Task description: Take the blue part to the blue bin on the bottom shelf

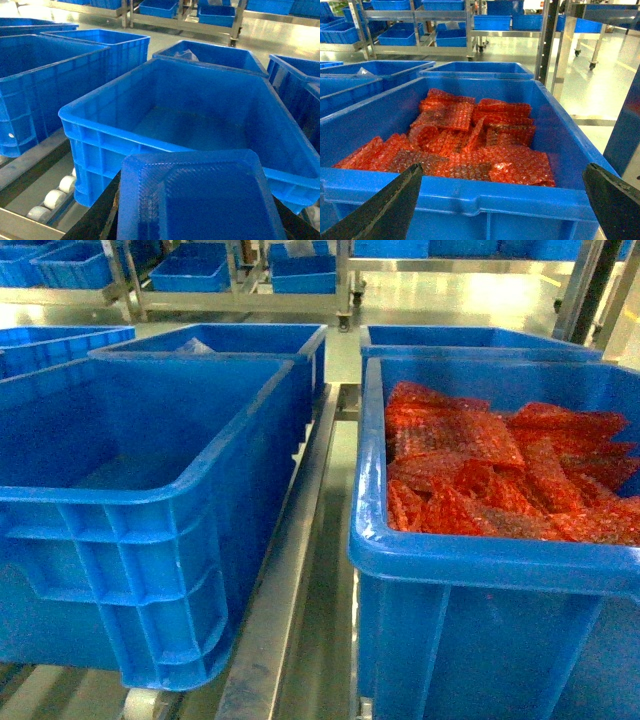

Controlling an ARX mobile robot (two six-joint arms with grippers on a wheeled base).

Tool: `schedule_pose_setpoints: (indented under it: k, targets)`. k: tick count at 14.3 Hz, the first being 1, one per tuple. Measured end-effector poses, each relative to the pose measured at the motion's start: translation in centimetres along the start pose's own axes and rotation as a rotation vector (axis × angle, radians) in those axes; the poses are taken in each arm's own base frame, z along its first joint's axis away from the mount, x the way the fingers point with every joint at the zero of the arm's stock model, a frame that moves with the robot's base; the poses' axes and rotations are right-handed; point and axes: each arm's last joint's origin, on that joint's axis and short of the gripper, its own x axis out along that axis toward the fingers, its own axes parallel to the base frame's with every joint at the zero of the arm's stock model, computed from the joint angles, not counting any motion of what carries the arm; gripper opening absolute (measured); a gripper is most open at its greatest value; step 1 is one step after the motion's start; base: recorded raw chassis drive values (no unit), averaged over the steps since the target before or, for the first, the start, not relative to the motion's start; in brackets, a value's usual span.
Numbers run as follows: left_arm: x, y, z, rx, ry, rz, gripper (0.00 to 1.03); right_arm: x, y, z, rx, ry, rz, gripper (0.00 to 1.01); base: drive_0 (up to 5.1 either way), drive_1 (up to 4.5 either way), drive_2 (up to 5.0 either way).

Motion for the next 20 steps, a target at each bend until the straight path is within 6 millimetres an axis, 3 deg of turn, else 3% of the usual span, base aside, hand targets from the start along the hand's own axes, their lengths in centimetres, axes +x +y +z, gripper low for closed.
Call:
schedule_pose_setpoints:
  k: [7,10,12,14,17,18,20]
  targets:
    - [0.0,0.0,0.0,0.0,0.0,0.0,0.44,0.0,0.0,0.0,0.0,0.0,0.0,0.98,0.0,0.0,0.0]
    - [1.3,-0.6,0.6,0.061,-0.015,0.049,0.44,0.0,0.0,0.0,0.0,0.0,0.0,0.98,0.0,0.0,0.0]
    - [3.1,-1.3,2.7,0.04,-0.071,0.043,0.44,0.0,0.0,0.0,0.0,0.0,0.0,0.98,0.0,0.0,0.0]
    - [6.1,-2.2,4.1,0.019,-0.104,0.012,0.44,0.0,0.0,0.0,0.0,0.0,0.0,0.98,0.0,0.0,0.0]
    - [12.8,-3.7,3.4,0.037,-0.058,0.003,0.44,0.0,0.0,0.0,0.0,0.0,0.0,0.98,0.0,0.0,0.0]
    - [14.1,-4.0,2.6,0.037,-0.035,-0.005,0.5,0.0,0.0,0.0,0.0,0.0,0.0,0.98,0.0,0.0,0.0]
    - [14.6,-4.2,2.1,0.045,-0.018,-0.003,0.78,0.0,0.0,0.0,0.0,0.0,0.0,0.98,0.0,0.0,0.0]
